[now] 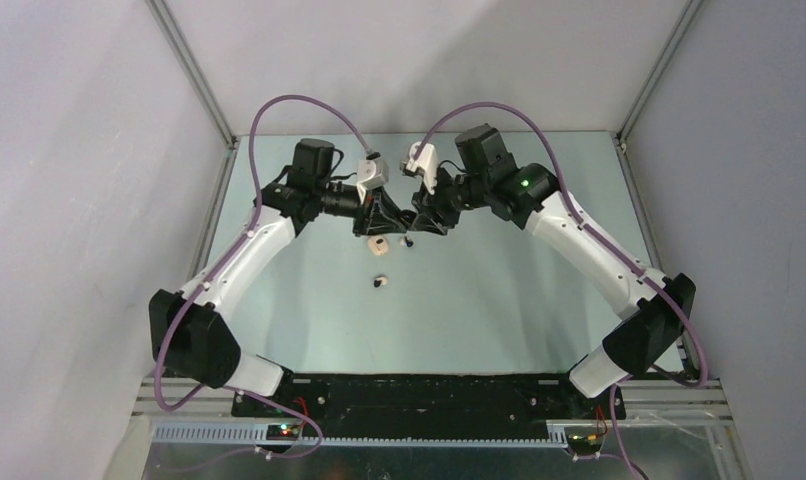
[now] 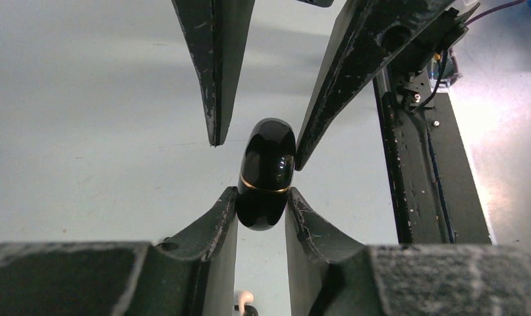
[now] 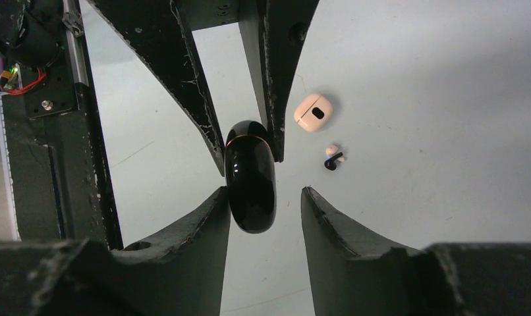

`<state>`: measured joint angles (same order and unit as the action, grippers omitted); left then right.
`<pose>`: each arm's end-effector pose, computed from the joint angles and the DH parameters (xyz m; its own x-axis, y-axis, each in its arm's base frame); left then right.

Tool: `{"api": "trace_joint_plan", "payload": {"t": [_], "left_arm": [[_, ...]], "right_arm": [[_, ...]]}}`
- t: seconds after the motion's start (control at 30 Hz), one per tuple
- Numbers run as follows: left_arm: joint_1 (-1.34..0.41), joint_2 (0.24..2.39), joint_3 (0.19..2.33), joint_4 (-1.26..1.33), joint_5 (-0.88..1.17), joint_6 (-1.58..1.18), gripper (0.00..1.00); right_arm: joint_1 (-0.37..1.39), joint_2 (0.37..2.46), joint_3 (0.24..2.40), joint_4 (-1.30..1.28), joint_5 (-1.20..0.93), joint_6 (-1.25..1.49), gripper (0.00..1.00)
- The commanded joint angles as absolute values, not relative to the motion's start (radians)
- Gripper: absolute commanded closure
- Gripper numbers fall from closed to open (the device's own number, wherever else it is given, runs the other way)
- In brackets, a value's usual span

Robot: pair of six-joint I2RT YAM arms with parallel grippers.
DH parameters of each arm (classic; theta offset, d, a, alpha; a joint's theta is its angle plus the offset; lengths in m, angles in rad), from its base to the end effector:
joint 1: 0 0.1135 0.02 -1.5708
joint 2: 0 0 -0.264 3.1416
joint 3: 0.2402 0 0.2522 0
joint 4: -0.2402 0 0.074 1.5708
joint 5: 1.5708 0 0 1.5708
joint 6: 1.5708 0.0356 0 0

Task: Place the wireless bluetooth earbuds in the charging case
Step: Open the charging case.

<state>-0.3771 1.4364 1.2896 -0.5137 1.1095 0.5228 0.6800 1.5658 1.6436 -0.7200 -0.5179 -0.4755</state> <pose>0.2734 -0.1426 0.3435 -0.0841 0.2723 -0.9585 0.9965 0.0201 -0.0817 0.2551 0.2289 0.3935 -0.0229 -0.5300 -0.8477 -0.9730 0.2066 -0.1030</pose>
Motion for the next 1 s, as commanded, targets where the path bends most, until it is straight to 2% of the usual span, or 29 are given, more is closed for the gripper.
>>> {"api": "trace_joint_plan", "payload": {"t": [0.0,0.97], "left_arm": [[-0.371,1.440,1.328,-0.501,1.174,0.530,1.00],[-0.363,1.480,1.357,-0.502,1.208,0.527,1.00]], "right_arm": [[0.633,1.571,1.708,-0.686,-0.508,-0.483,0.54],[0.518,1.590,1.726,-0.657,-0.643,-0.325,0.55]]}}
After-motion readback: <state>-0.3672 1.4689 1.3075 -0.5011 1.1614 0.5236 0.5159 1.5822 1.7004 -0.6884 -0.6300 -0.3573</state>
